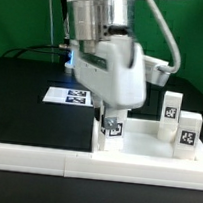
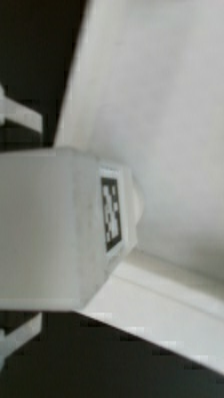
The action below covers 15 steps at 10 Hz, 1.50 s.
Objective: Assemble square table
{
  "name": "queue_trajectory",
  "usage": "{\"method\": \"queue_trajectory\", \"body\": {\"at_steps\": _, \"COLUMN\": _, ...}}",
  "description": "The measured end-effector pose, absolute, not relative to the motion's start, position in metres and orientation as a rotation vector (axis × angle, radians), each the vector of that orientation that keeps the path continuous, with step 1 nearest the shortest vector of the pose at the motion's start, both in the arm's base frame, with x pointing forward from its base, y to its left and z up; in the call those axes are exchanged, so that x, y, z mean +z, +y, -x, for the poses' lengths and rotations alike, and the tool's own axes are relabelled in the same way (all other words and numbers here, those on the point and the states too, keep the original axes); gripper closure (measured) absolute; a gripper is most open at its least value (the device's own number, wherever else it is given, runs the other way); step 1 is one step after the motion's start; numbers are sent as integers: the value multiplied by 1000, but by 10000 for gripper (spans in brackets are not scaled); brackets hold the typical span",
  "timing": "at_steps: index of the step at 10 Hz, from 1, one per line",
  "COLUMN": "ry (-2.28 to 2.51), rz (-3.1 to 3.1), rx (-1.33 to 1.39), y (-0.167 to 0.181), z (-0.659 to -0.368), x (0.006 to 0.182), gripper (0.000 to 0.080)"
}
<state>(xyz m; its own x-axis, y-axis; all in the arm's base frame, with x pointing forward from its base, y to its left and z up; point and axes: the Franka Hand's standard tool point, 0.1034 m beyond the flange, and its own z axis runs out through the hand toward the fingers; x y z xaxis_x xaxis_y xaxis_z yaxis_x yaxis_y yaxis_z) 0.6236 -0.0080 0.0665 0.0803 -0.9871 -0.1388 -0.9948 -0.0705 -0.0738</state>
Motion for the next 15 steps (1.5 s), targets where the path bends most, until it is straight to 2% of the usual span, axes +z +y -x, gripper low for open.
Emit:
{"method": "queue_trajectory", "body": {"at_steps": 3, "ry": 2525, "rz": 1591, "rx": 181, "y": -6, "z": -623, "x": 68, "gripper": 506}}
{"method": "queue_trajectory", "body": {"at_steps": 7, "ry": 2589, "rz": 1499, "rx": 191, "y": -4, "z": -622, "x": 67, "gripper": 500}}
{"method": "queue_trajectory", "body": {"at_steps": 8, "ry": 2439, "rz": 1748, "rx": 146, "y": 1, "z": -622, "x": 67, "gripper": 316}}
{"method": "queue_trajectory", "body": {"at_steps": 9, "ry": 2229, "rz": 2034, "rx": 94, "y": 14, "z": -622, "x": 66, "gripper": 187}}
{"method": "queue_trajectory", "body": {"at_steps": 12, "ry": 1927, "rz": 2319, "rx": 56, "y": 20, "z": -618, "x": 63, "gripper": 151}}
{"method": "queue_trajectory", "body": {"at_steps": 15, "ry": 1389, "rz": 2681, "rx": 9, "y": 12, "z": -619, "x": 63, "gripper": 151}}
